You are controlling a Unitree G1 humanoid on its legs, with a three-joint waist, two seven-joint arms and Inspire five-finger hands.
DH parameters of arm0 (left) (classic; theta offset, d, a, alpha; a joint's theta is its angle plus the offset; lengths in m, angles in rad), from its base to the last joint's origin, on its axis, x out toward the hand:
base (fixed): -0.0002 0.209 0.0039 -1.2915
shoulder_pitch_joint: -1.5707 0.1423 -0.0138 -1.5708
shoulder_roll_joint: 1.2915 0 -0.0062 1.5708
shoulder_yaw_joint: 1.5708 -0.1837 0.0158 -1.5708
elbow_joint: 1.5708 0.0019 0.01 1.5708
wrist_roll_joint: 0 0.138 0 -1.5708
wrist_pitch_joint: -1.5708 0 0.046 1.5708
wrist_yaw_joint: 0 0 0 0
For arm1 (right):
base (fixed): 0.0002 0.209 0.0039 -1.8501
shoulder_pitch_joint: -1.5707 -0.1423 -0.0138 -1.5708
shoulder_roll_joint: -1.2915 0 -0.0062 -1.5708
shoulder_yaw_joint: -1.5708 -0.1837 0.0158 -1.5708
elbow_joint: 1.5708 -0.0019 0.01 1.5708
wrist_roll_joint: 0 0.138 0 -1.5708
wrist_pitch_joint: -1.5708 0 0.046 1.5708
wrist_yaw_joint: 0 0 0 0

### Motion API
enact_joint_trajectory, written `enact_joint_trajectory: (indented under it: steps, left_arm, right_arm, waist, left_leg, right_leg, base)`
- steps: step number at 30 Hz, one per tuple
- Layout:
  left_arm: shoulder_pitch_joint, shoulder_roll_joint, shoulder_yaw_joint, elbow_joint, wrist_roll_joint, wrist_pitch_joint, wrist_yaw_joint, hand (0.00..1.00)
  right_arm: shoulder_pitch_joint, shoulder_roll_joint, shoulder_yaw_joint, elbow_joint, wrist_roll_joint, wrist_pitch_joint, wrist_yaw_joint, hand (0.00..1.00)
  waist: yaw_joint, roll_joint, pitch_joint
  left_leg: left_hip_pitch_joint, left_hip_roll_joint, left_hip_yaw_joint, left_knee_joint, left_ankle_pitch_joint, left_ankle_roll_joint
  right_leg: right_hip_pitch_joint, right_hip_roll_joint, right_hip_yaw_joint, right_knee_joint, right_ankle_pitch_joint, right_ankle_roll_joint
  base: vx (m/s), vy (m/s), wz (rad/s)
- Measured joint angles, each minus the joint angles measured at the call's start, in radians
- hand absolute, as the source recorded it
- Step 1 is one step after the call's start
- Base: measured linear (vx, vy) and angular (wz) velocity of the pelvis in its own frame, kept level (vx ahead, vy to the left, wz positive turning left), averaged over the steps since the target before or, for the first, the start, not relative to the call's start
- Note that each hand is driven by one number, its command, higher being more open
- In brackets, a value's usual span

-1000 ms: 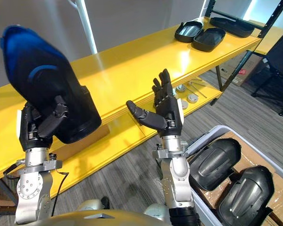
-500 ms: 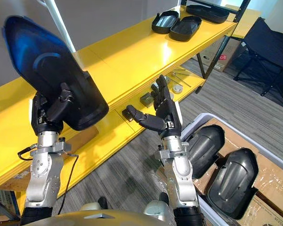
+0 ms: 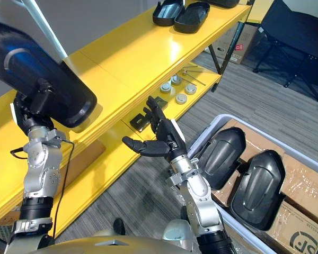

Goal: Walk over and take three plastic housings, then place them on the shelf

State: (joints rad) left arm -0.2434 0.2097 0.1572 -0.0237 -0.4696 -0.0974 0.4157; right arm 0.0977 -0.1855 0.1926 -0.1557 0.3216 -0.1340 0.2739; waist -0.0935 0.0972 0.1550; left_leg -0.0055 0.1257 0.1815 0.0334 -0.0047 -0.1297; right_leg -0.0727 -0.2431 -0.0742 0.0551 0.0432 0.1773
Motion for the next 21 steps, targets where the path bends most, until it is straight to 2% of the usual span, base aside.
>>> enact_joint_trajectory:
  steps: [3, 5, 7, 9, 12, 17, 21]
  left_arm:
    - [-0.031, 0.012, 0.0, 0.005, 0.0, 0.039, 0.003, 0.0]
    - [-0.044, 0.051, 0.001, 0.023, 0.0, 0.082, 0.012, 0.0]
    - [-0.055, 0.077, 0.002, 0.048, -0.001, 0.116, 0.019, 0.0]
    - [-0.085, 0.084, 0.023, 0.07, -0.019, 0.145, 0.021, 0.0]
    - [-0.113, 0.092, 0.065, 0.071, -0.042, 0.145, 0.031, 0.0]
    - [-0.129, 0.159, 0.078, 0.075, -0.075, 0.145, 0.038, 0.0]
    - [-0.194, 0.176, 0.093, 0.129, -0.108, 0.144, 0.038, 0.0]
  right_arm:
    - [0.0, -0.015, 0.014, -0.013, 0.0, 0.028, 0.0, 1.0]
    - [-0.002, -0.016, 0.037, -0.047, 0.0, 0.039, 0.003, 1.0]
    - [-0.001, -0.017, 0.056, -0.072, 0.0, 0.041, 0.004, 1.0]
    - [-0.005, -0.02, 0.071, -0.115, 0.0, 0.043, 0.005, 1.0]
    - [-0.012, -0.035, 0.105, -0.167, 0.001, 0.058, 0.006, 1.0]
    - [-0.038, -0.056, 0.182, -0.177, 0.001, 0.065, 0.041, 1.0]
    - [-0.05, -0.057, 0.245, -0.194, 0.001, 0.081, 0.047, 1.0]
  waist:
    - [-0.01, 0.012, 0.015]
    - [-0.019, 0.017, 0.05]
    - [-0.023, 0.018, 0.055]
    - [-0.021, 0.012, 0.094]
    - [-0.017, 0.011, 0.107]
    - [-0.012, 0.016, 0.134]
    - [0.0, 0.019, 0.168]
  left_leg:
    - [0.005, -0.001, 0.005, -0.022, 0.015, 0.002]
    - [0.004, -0.001, 0.015, -0.025, 0.021, 0.002]
    - [-0.023, -0.002, 0.021, -0.026, 0.028, 0.003]
    - [-0.027, -0.002, 0.021, -0.037, 0.041, 0.002]
    - [-0.061, -0.004, 0.014, -0.04, 0.054, 0.003]
    - [-0.078, -0.007, 0.001, -0.04, 0.061, 0.002]
    - [-0.093, -0.014, -0.014, -0.044, 0.073, 0.005]
  right_leg:
    - [-0.016, 0.001, 0.007, 0.017, -0.005, -0.004]
    - [-0.04, 0.001, 0.023, 0.043, -0.012, -0.003]
    - [-0.079, 0.001, 0.032, 0.058, -0.013, -0.005]
    - [-0.096, 0.001, 0.035, 0.075, -0.016, -0.007]
    - [-0.142, -0.001, 0.034, 0.108, -0.022, -0.005]
    - [-0.174, -0.008, 0.027, 0.16, -0.048, -0.006]
    - [-0.191, -0.017, 0.017, 0.18, -0.057, -0.006]
  base:
    - [-0.04, -0.006, -0.05]
    - [-0.08, -0.007, -0.13]
    - [-0.08, -0.008, -0.09]
    - [-0.06, -0.014, 0.02]
    - [-0.04, -0.019, 0.08]
    - [0.0, -0.02, 0.1]
    - [-0.02, -0.01, 0.11]
